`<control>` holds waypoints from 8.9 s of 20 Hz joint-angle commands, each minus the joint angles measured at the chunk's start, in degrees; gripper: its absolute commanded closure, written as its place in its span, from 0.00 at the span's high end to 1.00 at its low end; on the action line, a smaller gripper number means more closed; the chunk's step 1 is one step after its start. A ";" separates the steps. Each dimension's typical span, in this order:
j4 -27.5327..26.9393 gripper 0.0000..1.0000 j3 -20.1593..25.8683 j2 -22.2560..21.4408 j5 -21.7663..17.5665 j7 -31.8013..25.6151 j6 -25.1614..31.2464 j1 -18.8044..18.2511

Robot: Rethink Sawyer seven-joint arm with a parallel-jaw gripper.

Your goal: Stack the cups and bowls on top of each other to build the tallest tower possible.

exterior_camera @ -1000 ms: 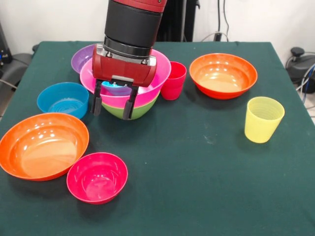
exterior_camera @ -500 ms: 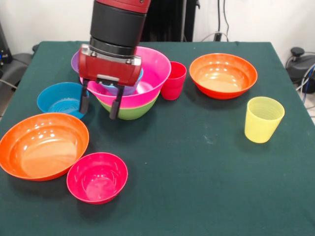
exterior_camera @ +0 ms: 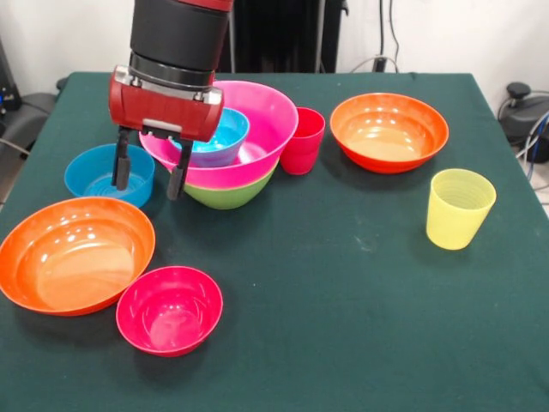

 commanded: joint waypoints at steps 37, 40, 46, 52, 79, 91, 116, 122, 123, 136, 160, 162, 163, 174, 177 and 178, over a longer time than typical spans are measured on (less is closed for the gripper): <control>-4.74 1.00 -1.33 0.32 6.07 6.34 8.85 9.17; -7.22 1.00 -3.04 1.11 6.99 7.48 9.83 10.03; -12.29 1.00 -6.53 3.80 8.70 8.64 12.58 11.15; -16.92 1.00 -7.48 8.24 10.22 8.64 8.90 10.69; -18.41 1.00 -4.64 11.44 17.62 6.05 2.15 10.36; -18.58 1.00 -3.68 12.48 19.74 5.51 3.13 11.79; -20.24 1.00 -5.21 14.00 20.48 4.88 1.72 12.18; -19.57 1.00 -5.68 14.39 20.62 5.57 1.79 12.44; -19.81 1.00 -6.02 14.76 20.43 5.64 1.75 12.59; -18.77 1.00 -8.59 16.19 19.80 7.39 -0.71 13.69; -24.87 1.00 -13.83 21.06 22.08 9.04 -2.10 16.40; -25.00 1.00 -14.28 21.29 22.21 9.28 -2.19 16.62; -25.13 1.00 -14.57 21.47 22.28 9.39 -2.29 16.72; -26.88 1.00 -17.12 23.30 23.97 9.43 0.14 17.93; -27.23 1.00 -17.48 23.54 24.42 9.04 0.76 18.08; -27.25 1.00 -17.58 23.71 24.48 8.90 0.79 18.09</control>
